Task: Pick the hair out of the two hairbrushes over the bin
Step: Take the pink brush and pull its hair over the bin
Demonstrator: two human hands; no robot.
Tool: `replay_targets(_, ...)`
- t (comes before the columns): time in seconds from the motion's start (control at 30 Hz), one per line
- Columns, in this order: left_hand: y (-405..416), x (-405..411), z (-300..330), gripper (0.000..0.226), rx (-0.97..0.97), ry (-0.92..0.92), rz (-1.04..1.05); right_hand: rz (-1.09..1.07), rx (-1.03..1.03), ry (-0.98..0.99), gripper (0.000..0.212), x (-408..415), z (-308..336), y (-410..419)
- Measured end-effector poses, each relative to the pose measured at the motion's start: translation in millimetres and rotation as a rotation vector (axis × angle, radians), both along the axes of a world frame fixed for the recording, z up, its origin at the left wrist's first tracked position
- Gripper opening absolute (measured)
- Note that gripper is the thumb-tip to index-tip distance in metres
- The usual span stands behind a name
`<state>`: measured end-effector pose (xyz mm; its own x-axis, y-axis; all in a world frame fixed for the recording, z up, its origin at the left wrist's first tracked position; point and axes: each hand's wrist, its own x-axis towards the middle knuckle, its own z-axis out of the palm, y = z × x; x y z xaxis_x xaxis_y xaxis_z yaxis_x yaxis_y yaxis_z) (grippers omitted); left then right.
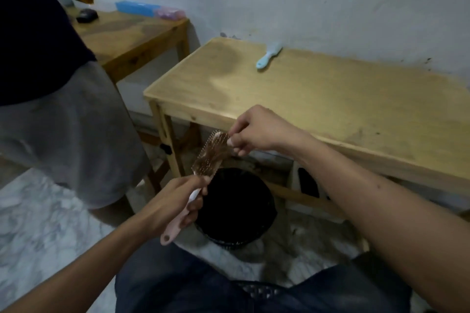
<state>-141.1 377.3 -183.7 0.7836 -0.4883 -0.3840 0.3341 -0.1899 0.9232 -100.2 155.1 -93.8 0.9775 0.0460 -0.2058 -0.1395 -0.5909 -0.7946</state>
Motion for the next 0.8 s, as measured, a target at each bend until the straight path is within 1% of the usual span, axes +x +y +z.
replay_targets(0.03,7,-2,-9,0.044,0.02,0.019,-0.022,0.016,-0.047,0.0,0.001,-4,-12,4)
replay_targets(0.1,14,-5,-25,0.054,0.067,0.062,-0.046,0.035,-0.157,-0.003,0.006,-9,-38,11)
replay_targets(0.17,12,-6,-37,0.059,0.125,0.095,-0.036,0.002,-0.205,0.01,0.007,-12,-61,14)
replay_targets(0.27,1,-3,-52,0.062,0.22,0.075,-0.016,-0.077,-0.186,0.058,0.013,-12,-87,9)
replay_targets(0.33,-6,-2,-63,0.063,0.245,0.072,-0.019,-0.095,-0.19,0.076,0.015,-13,-99,3)
replay_targets(0.43,-16,1,-76,0.071,0.281,0.084,0.0,-0.108,-0.191,0.107,0.013,-13,-113,-8)
replay_targets(0.5,-22,4,-83,0.067,0.333,0.077,0.028,-0.123,-0.18,0.126,0.011,-11,-118,-17)
replay_targets(0.63,-23,12,-103,0.075,0.387,0.115,0.144,-0.154,-0.123,0.171,0.014,-11,-124,-35)
replay_targets(0.73,-12,20,-112,0.072,0.419,0.164,0.245,-0.224,-0.125,0.188,0.017,-7,-131,-47)
replay_targets(0.8,-6,25,-113,0.07,0.502,0.131,0.274,-0.287,-0.097,0.203,0.017,-4,-134,-57)
